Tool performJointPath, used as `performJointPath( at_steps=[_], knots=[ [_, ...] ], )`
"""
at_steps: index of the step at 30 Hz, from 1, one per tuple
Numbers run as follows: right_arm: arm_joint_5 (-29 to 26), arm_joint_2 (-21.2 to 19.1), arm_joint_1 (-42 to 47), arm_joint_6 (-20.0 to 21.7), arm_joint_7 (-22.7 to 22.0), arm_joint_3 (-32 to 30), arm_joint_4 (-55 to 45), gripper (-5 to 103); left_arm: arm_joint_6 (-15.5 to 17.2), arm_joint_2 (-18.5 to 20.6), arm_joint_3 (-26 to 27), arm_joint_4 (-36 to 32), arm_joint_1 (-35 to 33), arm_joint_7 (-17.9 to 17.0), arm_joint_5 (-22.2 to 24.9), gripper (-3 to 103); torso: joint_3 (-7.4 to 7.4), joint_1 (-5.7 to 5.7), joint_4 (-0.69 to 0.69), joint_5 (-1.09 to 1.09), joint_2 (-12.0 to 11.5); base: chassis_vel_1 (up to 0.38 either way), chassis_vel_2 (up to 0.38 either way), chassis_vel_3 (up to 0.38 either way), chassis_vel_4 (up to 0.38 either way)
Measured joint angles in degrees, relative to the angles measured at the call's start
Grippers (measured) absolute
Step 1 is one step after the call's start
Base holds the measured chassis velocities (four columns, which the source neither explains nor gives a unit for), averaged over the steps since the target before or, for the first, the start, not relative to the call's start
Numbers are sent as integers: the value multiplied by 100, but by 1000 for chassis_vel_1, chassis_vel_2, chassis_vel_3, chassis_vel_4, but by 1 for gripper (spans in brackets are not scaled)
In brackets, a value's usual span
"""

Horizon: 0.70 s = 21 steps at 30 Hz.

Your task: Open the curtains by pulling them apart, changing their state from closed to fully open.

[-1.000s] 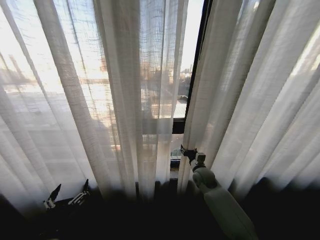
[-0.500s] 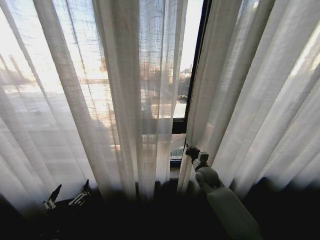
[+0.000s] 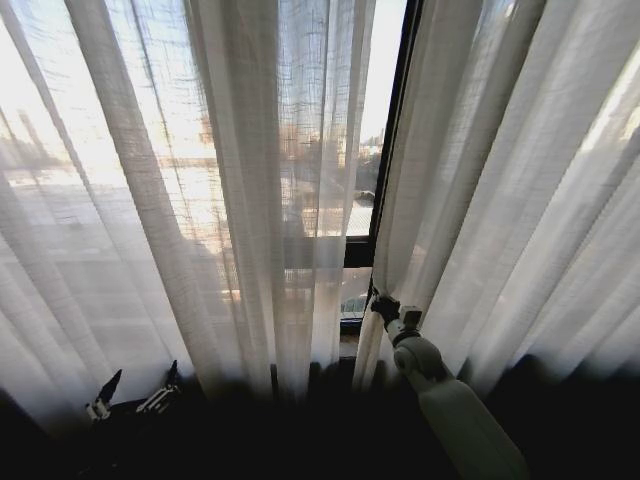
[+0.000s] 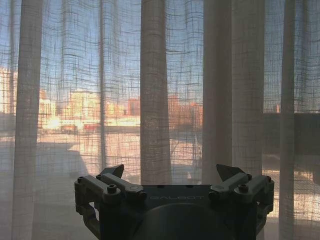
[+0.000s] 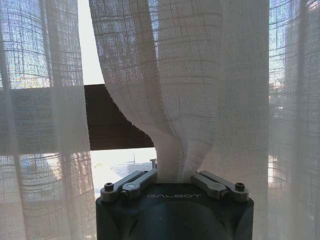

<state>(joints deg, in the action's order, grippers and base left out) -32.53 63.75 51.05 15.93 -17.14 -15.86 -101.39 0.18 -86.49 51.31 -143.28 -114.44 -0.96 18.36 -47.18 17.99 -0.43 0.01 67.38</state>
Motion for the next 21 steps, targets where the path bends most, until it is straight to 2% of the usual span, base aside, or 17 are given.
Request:
performJointPath(
  at_steps=[8, 18, 21],
  knots=[
    [1, -83, 164, 2, 2, -231, -147, 0, -25, -1, -13, 3, -1, 8, 0, 100, 0, 0, 0, 0, 0, -57, -67, 72, 50],
    [4, -123, 347, 2, 5, -460, -241, 0, -90, -23, -45, 4, -7, 34, -27, 100, 0, 0, 0, 2, 0, -229, -226, 220, 225],
    [5, -138, 413, -1, 31, -581, -244, 0, -164, -87, -35, 5, -57, 166, -62, 100, 0, 0, 0, -1, 0, -306, -327, 299, 305]
  ],
)
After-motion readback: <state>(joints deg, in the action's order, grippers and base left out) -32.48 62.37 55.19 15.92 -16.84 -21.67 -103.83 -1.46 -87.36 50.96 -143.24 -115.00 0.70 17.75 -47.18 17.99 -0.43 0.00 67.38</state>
